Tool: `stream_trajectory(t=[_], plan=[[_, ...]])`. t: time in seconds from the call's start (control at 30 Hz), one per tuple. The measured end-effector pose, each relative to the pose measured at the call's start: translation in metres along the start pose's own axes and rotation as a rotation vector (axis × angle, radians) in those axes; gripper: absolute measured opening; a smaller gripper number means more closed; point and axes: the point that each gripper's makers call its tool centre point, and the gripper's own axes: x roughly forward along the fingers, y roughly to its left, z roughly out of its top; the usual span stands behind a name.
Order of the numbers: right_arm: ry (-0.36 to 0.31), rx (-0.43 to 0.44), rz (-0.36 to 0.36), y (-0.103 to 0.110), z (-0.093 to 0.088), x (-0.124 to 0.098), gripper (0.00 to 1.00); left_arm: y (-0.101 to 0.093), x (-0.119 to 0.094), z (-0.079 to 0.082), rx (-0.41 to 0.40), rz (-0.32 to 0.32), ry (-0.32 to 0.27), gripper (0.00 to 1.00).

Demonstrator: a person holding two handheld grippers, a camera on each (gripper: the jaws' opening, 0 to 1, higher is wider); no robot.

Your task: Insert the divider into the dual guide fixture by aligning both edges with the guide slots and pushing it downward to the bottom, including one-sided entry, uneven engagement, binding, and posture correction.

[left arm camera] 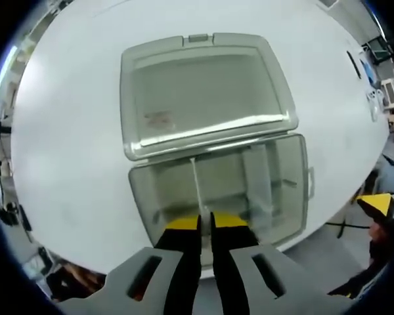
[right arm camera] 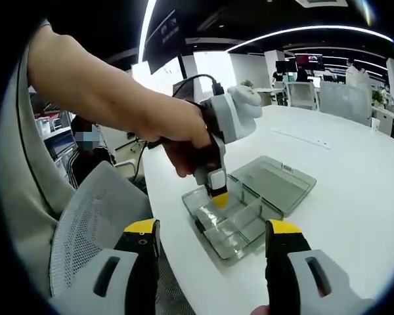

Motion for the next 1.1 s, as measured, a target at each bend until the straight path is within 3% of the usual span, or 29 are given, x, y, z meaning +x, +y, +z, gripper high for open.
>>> stream_trajectory(t=[0.9,1.1], plan=[[0.008,-0.005,-0.001,-0.0003,-0.0017,-0.0002,0.65,0.0021,0.0078,0.0004,-0.007,-0.012,-0.016,0.02],[0.007,-0.003,-0.001,-0.0002,-0.0015,-0.0003,0.65,0.0004,0.0078,0.0013,0.014,-0.038,-0.060,0.03]])
